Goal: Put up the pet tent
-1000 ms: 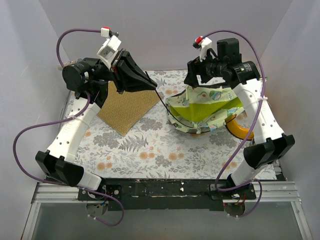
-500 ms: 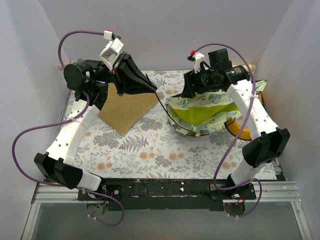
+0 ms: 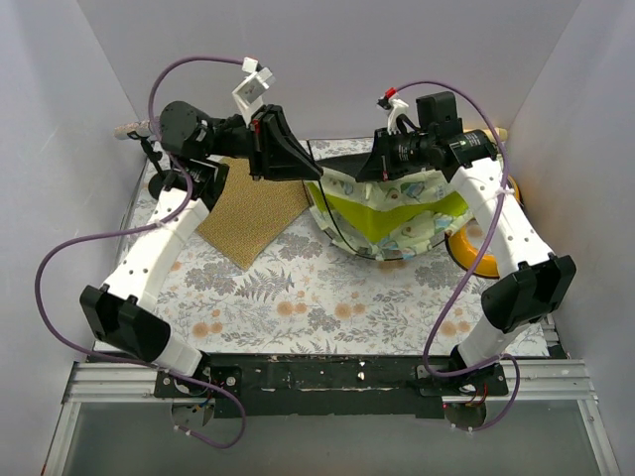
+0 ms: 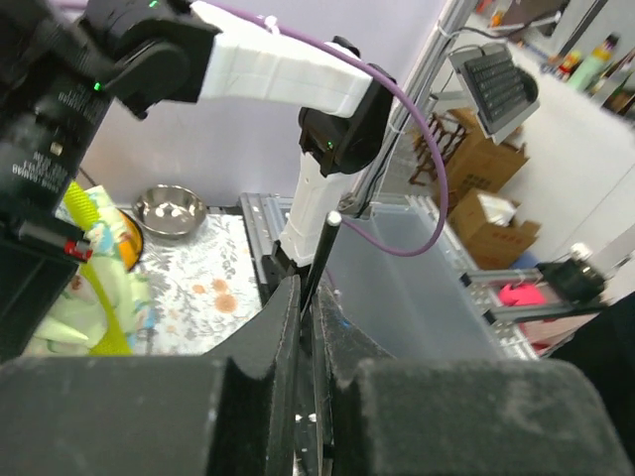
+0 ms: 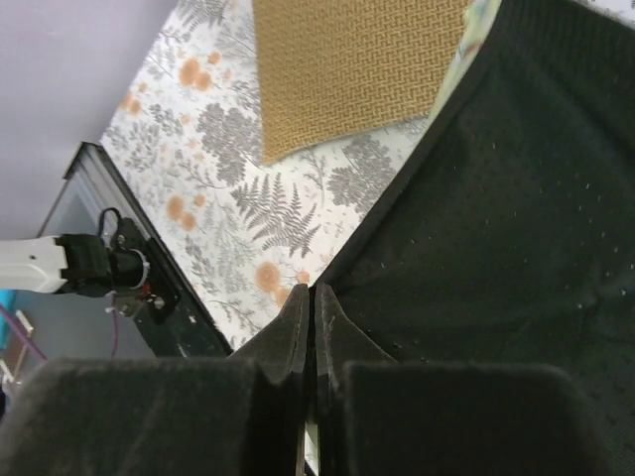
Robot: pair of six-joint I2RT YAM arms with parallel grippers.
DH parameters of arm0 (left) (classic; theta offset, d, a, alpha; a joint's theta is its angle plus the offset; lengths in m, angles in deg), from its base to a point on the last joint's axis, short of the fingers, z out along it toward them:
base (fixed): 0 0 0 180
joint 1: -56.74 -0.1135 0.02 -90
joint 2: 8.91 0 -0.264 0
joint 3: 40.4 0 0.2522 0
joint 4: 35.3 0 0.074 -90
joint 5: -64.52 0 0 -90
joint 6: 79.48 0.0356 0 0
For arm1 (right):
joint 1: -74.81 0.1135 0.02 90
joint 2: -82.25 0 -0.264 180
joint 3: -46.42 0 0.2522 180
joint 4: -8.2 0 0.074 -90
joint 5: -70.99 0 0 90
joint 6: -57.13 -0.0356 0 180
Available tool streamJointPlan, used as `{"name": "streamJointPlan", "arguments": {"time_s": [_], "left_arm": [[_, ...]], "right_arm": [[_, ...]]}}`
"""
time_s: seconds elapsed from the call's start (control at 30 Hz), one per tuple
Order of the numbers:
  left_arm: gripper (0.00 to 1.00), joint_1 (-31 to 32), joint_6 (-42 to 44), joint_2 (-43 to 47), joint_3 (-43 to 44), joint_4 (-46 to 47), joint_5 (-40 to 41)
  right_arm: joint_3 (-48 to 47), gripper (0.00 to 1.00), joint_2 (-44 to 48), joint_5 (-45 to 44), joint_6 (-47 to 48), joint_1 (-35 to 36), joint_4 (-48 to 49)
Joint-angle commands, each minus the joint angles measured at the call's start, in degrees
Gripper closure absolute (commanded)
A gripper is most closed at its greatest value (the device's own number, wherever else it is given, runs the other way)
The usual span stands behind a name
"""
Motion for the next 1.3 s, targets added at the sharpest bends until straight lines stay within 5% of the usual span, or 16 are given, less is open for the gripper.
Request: {"name": "streamJointPlan", "arguments": {"time_s": [0.0,0.77,1.27], "left_arm": [[1.0,1.8,-5.4,-5.0,-0.8,-8.2,1.0],[1.0,9.7,1.4,-10.6,-15.0,-26.6,6.4],[1.0,9.3,-3.0,-13.1,-18.9,-26.4,9.2]], "right_arm": [[-3.6,0.99,4.2,8.4,-7.4,1.4,6.5],[-14.8,0.99,3.5,7.4,-12.9,2.3,7.9],[-11.9,0.99,6.4,9.9,-13.5,2.8,11.4]]}}
